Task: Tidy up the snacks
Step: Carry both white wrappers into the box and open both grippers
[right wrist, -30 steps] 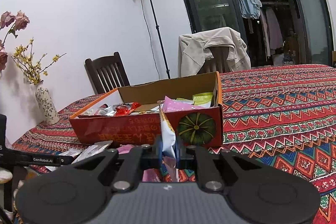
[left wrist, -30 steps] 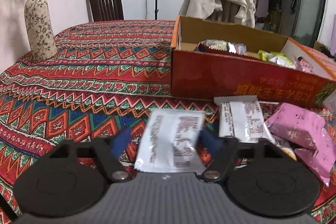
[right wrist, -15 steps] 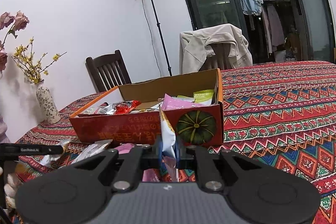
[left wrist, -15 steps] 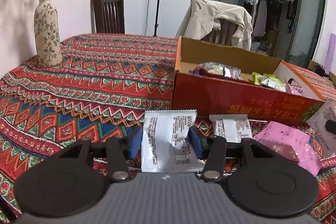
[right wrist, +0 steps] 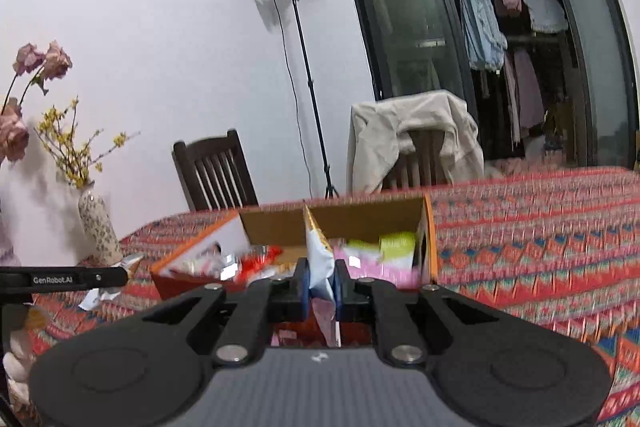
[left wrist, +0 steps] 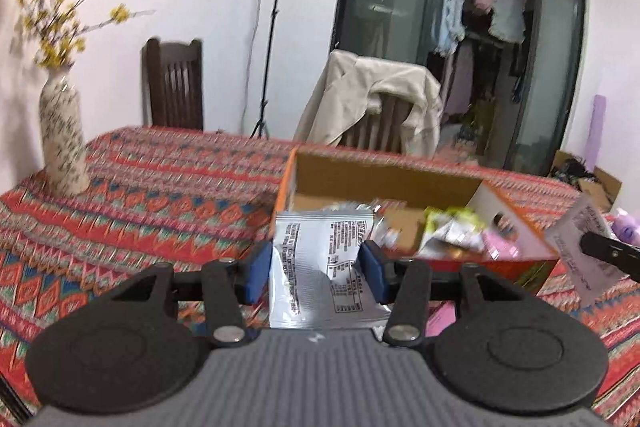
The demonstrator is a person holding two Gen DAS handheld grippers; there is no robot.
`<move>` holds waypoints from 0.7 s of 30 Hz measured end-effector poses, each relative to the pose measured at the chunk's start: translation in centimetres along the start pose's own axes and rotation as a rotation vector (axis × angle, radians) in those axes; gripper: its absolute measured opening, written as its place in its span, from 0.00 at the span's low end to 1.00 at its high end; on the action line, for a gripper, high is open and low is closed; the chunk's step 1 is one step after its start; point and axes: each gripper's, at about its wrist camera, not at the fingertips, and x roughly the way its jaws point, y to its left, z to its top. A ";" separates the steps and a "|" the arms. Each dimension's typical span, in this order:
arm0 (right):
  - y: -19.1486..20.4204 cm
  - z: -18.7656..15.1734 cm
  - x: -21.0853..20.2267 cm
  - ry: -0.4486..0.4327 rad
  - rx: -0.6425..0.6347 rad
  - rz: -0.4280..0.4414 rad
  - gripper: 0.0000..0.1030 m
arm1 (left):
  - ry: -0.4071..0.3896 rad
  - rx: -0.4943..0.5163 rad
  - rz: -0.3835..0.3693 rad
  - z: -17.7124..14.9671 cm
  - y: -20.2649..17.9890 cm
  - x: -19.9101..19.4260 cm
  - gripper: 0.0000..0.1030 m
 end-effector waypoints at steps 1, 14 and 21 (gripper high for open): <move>0.1 0.7 0.1 -0.006 -0.004 -0.005 0.11 | -0.010 0.002 -0.008 0.5 -0.4 0.0 0.49; -0.3 5.0 6.4 -0.004 0.005 -0.072 0.11 | -0.098 0.022 -0.010 5.2 -4.5 4.2 0.49; -2.1 4.5 10.4 -0.024 0.066 -0.088 0.11 | -0.132 0.018 0.026 5.5 -5.0 8.6 0.49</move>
